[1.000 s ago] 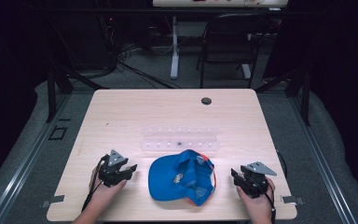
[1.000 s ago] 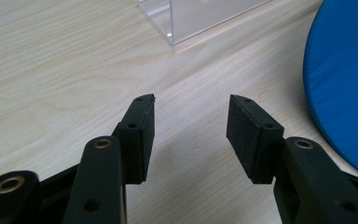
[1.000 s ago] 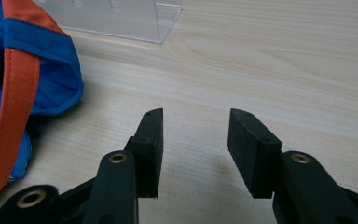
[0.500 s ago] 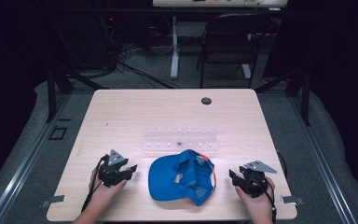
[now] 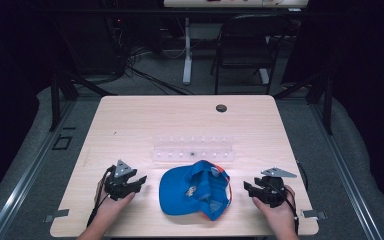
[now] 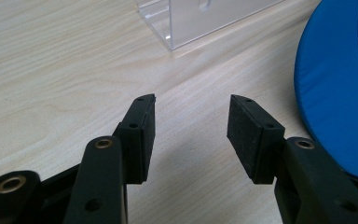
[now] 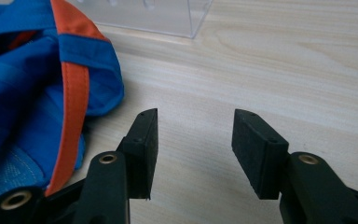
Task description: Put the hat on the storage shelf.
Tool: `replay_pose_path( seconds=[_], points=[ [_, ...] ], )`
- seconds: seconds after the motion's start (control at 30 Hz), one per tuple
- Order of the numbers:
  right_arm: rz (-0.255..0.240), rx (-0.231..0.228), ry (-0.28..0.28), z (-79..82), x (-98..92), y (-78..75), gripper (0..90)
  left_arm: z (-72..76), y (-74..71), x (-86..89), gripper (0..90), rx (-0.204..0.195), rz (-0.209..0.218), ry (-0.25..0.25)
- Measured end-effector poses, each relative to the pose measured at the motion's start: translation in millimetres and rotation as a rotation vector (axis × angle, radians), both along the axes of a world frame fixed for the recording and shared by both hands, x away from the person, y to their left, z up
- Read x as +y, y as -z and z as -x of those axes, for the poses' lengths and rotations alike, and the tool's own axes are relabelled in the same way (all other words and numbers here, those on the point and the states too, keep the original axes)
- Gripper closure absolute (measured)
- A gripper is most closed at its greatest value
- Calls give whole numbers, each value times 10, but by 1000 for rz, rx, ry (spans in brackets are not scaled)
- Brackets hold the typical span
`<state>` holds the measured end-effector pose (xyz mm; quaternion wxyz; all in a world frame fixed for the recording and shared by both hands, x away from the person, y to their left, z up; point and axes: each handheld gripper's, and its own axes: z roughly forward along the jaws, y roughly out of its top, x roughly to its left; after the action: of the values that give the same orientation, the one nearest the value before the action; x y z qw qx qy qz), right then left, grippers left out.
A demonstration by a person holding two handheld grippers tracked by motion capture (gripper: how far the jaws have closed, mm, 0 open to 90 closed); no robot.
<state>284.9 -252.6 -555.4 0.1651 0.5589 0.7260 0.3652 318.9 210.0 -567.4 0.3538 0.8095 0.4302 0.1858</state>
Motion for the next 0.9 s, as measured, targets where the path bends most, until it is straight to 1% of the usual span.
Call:
replay_pose_path(
  seconds=[0.07,0.17,0.23,0.33,0.47,0.5,0.63,0.73,0.9],
  points=[
    [-5,10,2,-19,-14,-55,511,-4,-1,5,524,1,0,2],
    [-32,30,-8,-57,-32,-111,507,-4,-1,8,524,2,1,1],
    [-31,37,-15,-74,-39,-138,507,-2,-2,8,524,0,2,0],
    [-12,47,-24,-95,-53,-170,508,-4,-1,10,524,2,3,0],
    [-21,58,-19,-106,-58,-205,510,-6,0,10,524,2,4,0],
    [-45,68,-17,-122,-69,-227,517,-6,1,9,524,1,2,1],
    [-55,101,-16,-140,-80,-256,538,-7,3,7,524,1,3,1],
    [-62,123,-29,-149,-90,-286,554,-6,2,10,524,1,4,-1],
    [-79,132,-46,-161,-85,-345,570,-9,4,12,524,1,3,-1]
  ],
)
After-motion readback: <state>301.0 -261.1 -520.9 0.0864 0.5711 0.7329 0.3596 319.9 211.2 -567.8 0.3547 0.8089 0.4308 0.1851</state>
